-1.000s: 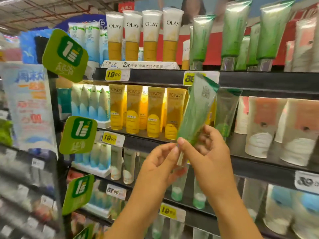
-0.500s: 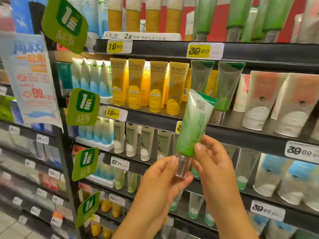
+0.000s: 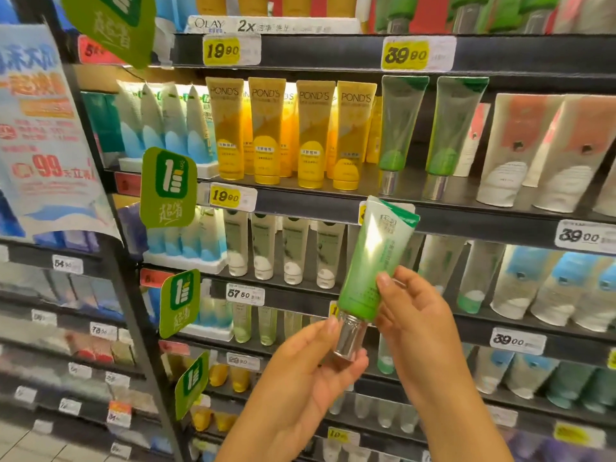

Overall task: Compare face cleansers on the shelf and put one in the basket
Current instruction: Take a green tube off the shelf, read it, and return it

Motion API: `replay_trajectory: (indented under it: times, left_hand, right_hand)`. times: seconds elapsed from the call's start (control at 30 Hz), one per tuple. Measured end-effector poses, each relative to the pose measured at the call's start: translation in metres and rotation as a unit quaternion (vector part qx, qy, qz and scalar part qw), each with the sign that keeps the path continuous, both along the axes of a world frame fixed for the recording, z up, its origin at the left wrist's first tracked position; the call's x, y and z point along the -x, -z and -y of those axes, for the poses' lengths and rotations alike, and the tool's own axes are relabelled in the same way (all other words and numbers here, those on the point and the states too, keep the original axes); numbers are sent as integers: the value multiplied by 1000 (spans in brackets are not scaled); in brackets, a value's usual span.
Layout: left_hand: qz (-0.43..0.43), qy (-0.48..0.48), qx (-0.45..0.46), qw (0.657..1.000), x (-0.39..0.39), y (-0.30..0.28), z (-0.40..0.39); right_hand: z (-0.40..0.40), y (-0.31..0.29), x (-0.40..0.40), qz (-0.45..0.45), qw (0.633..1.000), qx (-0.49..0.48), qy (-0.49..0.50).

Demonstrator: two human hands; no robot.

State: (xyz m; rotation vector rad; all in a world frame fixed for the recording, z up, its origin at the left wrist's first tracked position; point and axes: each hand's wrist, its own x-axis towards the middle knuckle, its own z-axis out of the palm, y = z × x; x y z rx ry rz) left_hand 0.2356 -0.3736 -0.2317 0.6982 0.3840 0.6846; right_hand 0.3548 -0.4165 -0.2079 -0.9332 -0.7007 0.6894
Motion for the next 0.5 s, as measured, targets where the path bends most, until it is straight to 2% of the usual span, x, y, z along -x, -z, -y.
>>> replay_trajectory:
  times: [0.3, 0.5]
  left_hand:
    - [5, 21, 106, 994, 13, 4, 7]
    - [14, 29, 90, 995, 9, 5, 10]
  right_hand:
    - [6, 15, 17, -60, 998, -19, 2]
    - [12, 13, 16, -76, 997, -27, 17]
